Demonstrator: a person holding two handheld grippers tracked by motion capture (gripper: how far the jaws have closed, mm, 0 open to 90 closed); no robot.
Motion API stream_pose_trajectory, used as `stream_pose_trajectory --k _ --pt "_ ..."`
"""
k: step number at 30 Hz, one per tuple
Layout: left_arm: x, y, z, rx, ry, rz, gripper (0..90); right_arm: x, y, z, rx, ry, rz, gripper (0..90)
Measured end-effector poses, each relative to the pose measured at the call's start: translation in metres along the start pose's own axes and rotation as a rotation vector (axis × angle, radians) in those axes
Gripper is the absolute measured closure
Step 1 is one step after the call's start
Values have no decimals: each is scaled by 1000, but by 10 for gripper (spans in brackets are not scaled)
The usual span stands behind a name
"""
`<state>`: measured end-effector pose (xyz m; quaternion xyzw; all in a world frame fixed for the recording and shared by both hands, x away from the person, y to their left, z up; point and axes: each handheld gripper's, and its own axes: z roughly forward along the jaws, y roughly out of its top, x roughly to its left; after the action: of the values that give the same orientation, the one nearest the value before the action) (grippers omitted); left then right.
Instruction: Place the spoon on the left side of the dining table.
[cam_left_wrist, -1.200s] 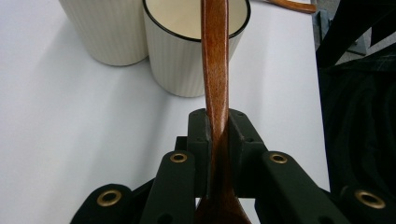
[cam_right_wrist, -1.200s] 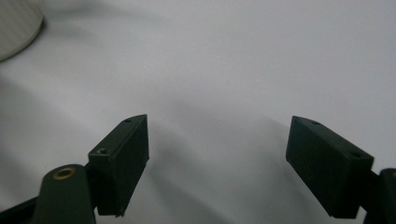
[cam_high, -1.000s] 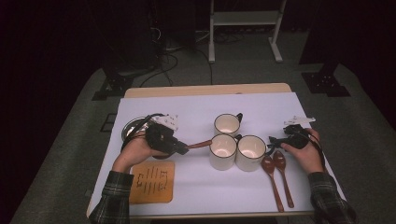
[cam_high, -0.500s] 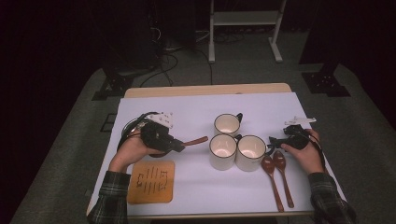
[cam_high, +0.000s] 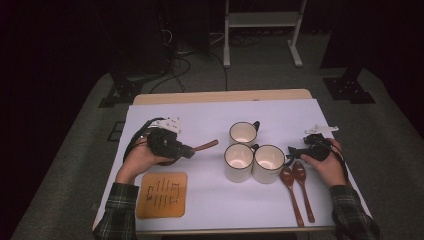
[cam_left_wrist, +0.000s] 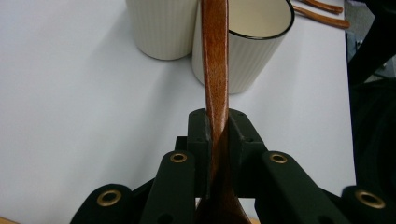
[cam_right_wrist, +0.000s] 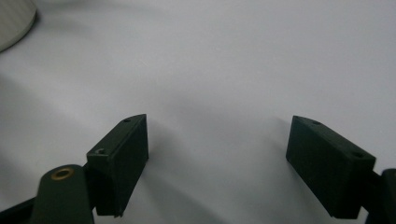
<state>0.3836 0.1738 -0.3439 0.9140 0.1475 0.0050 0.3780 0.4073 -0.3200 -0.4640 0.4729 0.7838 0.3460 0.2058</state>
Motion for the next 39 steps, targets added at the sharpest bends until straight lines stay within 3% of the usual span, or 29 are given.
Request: stream_pose_trajectory --k 11,17,39 --pt "10 -6 -3 -40 67 -43 805 0 0 0 -1 0 3 194" --pt "16 -10 -2 -54 83 -69 805 0 0 0 -1 1 2 194" --pt "33 -14 -7 -76 121 -67 805 0 0 0 -1 1 1 191"
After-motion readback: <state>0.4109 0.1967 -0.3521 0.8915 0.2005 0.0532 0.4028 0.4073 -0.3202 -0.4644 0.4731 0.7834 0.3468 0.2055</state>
